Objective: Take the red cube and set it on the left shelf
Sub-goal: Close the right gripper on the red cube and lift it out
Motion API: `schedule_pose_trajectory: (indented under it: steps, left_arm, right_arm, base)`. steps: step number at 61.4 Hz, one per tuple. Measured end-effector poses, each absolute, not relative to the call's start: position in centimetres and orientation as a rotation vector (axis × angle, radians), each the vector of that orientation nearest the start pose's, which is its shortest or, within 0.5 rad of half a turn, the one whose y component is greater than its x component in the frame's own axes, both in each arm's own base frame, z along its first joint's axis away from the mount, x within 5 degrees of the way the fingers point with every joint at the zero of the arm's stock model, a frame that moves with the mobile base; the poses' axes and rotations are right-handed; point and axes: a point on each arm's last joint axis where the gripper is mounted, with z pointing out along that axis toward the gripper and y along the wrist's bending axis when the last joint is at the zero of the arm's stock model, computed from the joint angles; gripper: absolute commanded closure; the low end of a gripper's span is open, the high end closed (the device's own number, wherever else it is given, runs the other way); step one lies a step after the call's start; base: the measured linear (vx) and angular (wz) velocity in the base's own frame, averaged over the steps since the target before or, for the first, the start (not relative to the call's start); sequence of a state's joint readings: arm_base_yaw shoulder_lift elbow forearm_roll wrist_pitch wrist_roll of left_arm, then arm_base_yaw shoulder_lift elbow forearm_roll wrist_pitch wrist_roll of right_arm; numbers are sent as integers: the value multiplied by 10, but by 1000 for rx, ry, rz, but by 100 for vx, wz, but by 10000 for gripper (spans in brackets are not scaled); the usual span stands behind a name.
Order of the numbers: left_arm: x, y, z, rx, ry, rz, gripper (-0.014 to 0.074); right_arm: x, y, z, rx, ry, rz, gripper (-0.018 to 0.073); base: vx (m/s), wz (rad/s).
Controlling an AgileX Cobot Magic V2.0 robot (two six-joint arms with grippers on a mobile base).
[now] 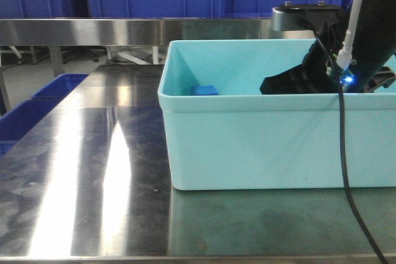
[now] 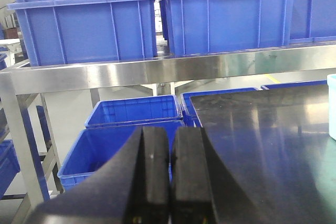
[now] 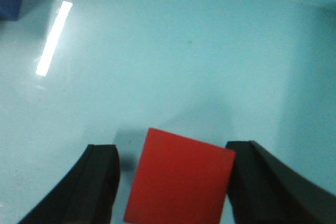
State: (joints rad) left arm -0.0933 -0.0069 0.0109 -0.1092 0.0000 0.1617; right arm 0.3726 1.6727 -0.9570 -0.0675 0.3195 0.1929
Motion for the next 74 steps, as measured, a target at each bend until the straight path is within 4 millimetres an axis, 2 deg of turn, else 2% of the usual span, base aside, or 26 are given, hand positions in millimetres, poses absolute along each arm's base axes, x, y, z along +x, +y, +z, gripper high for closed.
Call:
schedule_pose_trajectory:
  steps: [8,12,21,28,35,45,54,64,74]
  left_arm:
    - [56,-5,210,108,1484,-33,491]
    - [56,-5,210,108,1484,-33,491]
    - [56,-5,210,108,1484,-33,491]
    - [56,-5,210,108,1484,-33,491]
    - [56,-5,210,108,1484,-33,491]
    - [56,-5,210,108,1484,-33,491]
    - [56,-5,210,108,1484,-33,491]
    - [56,-5,210,108,1484,-33,491]
    - [56,-5,210,108,1484,-33,491]
  right_arm:
    - [316,122,199,-297,2471,188,431]
    - [317,122,200,-294,2458,193,512]
    - [315,121,215,-287,2396,211,504]
    - [311,120,240,-278,2292,239,502]
    - [301,116,275,-273,2151,265,502]
    - [271,104,335,-288,1927,273,502]
    - [235,81,372,-269,1771,240,502]
    - [199,49,383,-184,1688,180,502]
    - [162,22,376,-93,1637,101,502]
  base:
    - [0,0]
    - [0,0]
    - [0,0]
    - [0,0]
    - [0,0]
    - [0,0]
    - [0,0]
    - [0,0]
    - [0,0]
